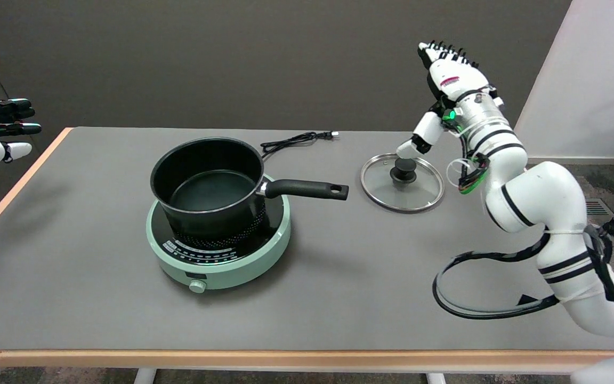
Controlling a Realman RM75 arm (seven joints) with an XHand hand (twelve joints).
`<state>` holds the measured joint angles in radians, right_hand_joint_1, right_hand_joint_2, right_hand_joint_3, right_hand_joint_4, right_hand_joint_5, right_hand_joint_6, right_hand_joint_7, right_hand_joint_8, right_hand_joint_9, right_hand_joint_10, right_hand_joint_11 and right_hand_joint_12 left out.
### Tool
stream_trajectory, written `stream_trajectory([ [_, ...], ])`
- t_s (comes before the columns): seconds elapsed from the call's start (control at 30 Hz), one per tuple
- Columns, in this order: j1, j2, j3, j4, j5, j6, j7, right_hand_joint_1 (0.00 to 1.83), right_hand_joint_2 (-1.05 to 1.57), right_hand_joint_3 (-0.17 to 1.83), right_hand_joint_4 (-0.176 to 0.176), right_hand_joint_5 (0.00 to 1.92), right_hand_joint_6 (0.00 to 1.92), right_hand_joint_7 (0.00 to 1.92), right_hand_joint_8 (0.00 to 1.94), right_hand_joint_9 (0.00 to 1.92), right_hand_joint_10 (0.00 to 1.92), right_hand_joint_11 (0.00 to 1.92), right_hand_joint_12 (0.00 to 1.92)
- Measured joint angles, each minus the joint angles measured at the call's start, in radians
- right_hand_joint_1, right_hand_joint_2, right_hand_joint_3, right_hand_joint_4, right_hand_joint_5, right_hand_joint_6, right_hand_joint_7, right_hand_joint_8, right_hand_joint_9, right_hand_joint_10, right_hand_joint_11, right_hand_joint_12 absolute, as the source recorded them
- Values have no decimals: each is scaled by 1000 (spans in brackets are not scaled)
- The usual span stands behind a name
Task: Pick up the pot lid.
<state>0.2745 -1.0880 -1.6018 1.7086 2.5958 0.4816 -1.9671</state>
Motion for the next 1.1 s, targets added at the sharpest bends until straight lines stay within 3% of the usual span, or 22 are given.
stream_trajectory([
  [0.7, -61, 64, 46, -6, 76, -72, 1, 1205, -675, 1170, -47, 38, 38, 38, 38, 38, 38, 38, 38],
  [1.1, -86, 83, 44, -19, 97, -79, -9, 1212, -670, 1140, -64, 39, 39, 39, 39, 39, 39, 39, 39],
])
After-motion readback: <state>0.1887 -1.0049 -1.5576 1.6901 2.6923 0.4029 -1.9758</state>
